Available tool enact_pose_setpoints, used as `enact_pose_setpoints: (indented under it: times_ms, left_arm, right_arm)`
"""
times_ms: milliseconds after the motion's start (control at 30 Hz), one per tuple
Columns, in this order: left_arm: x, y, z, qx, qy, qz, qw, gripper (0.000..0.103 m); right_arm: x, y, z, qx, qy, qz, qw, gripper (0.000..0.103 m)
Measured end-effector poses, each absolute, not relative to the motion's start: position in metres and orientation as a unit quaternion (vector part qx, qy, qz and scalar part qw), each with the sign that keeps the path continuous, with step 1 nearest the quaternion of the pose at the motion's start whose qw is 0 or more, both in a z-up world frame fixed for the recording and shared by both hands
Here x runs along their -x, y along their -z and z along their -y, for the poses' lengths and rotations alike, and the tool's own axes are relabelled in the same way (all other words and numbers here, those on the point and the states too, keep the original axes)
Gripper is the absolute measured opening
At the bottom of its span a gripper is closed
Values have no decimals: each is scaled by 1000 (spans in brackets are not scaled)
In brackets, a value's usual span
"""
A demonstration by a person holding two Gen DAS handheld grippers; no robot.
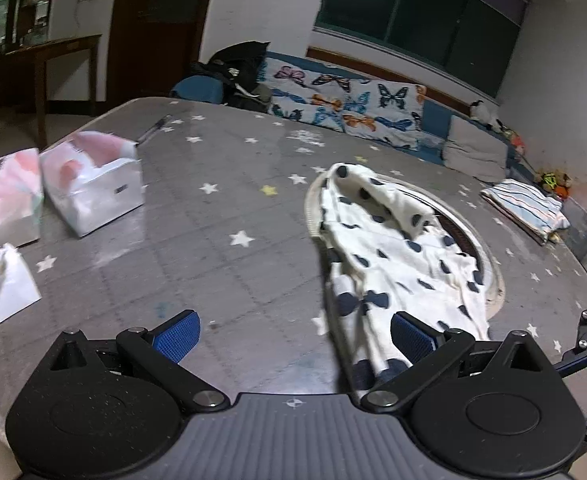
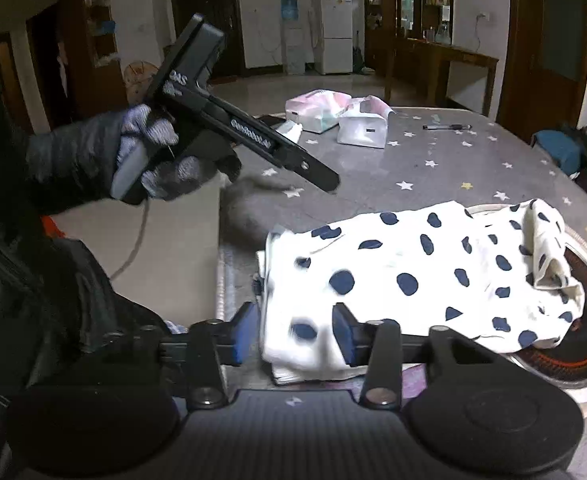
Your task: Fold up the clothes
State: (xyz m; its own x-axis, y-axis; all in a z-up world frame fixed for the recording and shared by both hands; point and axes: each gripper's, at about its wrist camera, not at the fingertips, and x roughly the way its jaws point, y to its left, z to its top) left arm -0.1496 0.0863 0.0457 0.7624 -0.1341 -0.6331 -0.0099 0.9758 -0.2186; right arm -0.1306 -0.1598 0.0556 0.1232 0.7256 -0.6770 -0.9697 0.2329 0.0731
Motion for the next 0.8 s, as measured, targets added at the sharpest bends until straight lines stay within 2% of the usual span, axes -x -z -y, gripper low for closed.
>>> enact_pose_setpoints:
  times_ms: [233, 467, 700, 800]
  left_arm:
    - [145, -43, -63, 90, 75, -347, 931, 103]
    - [137, -33, -42, 75, 101, -359, 925, 103]
    - [129, -27, -44, 77, 103, -367, 921, 103]
    - [126, -26, -48, 81, 100, -370, 920, 103]
  right_arm:
    - [109, -63, 164, 178, -541, -309, 762, 43]
    - [40, -64, 167, 142, -427, -319, 834, 43]
    - [-53, -42, 176, 44, -359, -364, 858, 41]
    - [-81, -30, 182, -10, -345, -392, 853, 36]
